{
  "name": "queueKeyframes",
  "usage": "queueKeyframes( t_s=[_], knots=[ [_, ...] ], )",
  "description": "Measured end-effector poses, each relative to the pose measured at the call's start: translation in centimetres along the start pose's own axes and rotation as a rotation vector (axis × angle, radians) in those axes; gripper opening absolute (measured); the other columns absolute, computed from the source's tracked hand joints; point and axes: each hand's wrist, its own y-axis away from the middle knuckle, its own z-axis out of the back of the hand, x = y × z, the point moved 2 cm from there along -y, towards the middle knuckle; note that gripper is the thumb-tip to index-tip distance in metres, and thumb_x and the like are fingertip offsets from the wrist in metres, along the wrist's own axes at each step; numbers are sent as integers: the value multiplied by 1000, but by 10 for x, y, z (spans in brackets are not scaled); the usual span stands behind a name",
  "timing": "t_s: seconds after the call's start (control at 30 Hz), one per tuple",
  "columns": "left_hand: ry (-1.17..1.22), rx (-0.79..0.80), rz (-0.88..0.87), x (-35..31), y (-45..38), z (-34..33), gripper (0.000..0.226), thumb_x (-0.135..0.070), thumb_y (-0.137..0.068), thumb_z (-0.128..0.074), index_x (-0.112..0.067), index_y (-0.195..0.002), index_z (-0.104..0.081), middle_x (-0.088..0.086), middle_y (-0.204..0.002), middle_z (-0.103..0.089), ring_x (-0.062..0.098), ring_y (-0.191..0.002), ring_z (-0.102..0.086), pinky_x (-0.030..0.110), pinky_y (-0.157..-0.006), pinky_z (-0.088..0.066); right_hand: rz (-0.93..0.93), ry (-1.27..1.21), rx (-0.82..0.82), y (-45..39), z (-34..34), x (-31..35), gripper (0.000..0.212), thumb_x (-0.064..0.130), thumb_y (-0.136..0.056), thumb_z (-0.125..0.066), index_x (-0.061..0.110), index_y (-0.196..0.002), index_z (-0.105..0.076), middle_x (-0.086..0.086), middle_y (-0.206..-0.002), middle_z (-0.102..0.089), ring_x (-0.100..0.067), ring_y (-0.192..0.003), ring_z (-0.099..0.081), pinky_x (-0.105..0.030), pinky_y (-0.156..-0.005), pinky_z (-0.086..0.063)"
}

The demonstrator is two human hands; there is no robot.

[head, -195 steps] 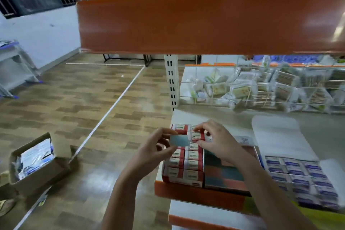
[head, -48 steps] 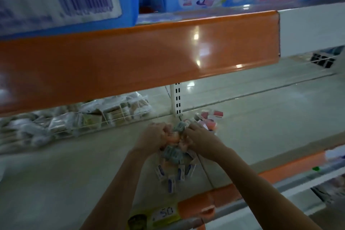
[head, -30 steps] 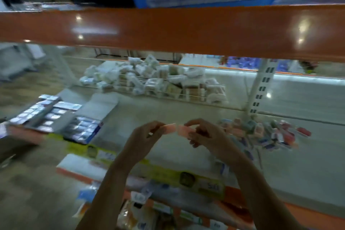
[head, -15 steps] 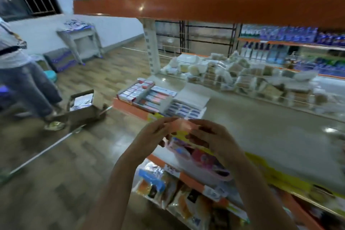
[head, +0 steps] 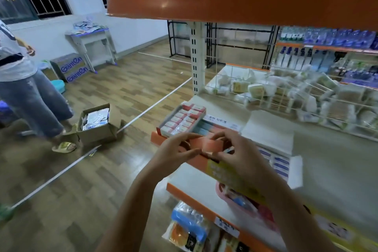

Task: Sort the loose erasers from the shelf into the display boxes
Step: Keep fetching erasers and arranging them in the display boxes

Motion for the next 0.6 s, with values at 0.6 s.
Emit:
queueKeyframes(
  t_s=[0.6],
  knots=[
    [-391, 209, -385, 66, -116, 71, 39, -37, -92, -52, -34, -131, -52, -10, -113, -54, 6, -93, -53, 19, -78, -47, -423, 514, 53, -88, -73, -32, 23, 18, -85, -61, 27, -105, -52, 12, -97, -45, -3, -90, -45, -17, -77, -37]
  ],
)
